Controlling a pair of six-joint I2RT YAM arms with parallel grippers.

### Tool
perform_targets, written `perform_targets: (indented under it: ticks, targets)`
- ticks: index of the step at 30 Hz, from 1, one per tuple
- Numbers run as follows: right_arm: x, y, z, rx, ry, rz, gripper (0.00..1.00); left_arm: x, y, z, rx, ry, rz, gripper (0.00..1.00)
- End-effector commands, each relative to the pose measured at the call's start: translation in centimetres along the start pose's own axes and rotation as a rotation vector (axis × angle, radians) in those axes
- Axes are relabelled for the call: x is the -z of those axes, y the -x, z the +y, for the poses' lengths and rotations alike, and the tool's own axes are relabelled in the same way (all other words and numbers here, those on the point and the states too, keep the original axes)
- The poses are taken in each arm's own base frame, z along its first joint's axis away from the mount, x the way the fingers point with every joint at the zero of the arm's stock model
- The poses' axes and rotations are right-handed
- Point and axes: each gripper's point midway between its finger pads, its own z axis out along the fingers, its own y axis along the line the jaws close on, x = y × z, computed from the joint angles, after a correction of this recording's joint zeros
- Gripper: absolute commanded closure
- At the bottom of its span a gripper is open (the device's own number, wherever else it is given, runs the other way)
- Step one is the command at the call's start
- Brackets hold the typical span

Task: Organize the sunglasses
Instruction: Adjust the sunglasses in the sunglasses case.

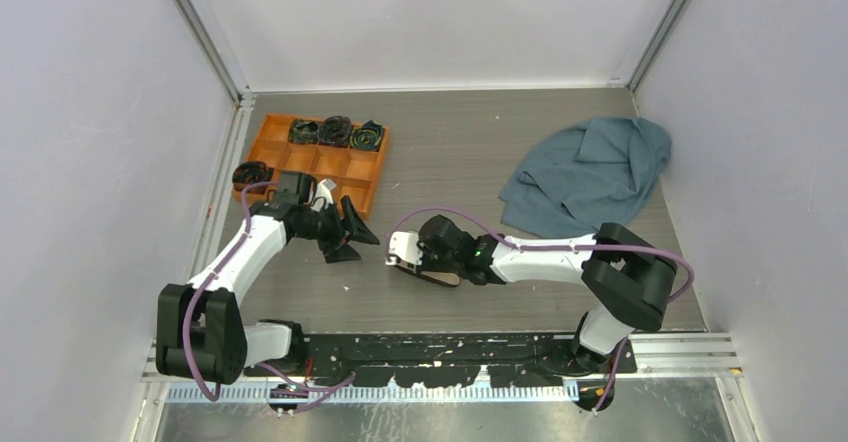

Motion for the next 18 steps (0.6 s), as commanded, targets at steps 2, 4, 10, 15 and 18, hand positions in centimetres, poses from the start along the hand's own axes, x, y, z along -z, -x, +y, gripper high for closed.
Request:
perform_targets:
  ticks: [2,4,10,15,18]
  targets:
    - [1.3,1.3,-1.9,-0.052,-0.083,-0.046,1.0,0.1,0.4,-0.7,0.002,-0.031,-0.001,0.35]
    - [1.4,1.2,-2.0,-0.072,-0.089,-0.037,0.99,0.1,0.6,-0.8,0.002,-0.031,-0.002,0.35]
    - [1.6,0.7,-2.1,-0.131,-0.114,-0.017,1.0,0.0,0.6,-0.7,0.006,-0.027,0.001,0.35]
    - [1.9,0.0,-1.9,-0.158,-0.111,0.021,1.0,0.0,0.6,-0.6,0.009,-0.023,0.001,0.35]
    - [1.7,-0.5,-1.6,-0.165,-0.107,0.05,0.99,0.0,0.6,-0.7,0.007,-0.025,0.001,0.35]
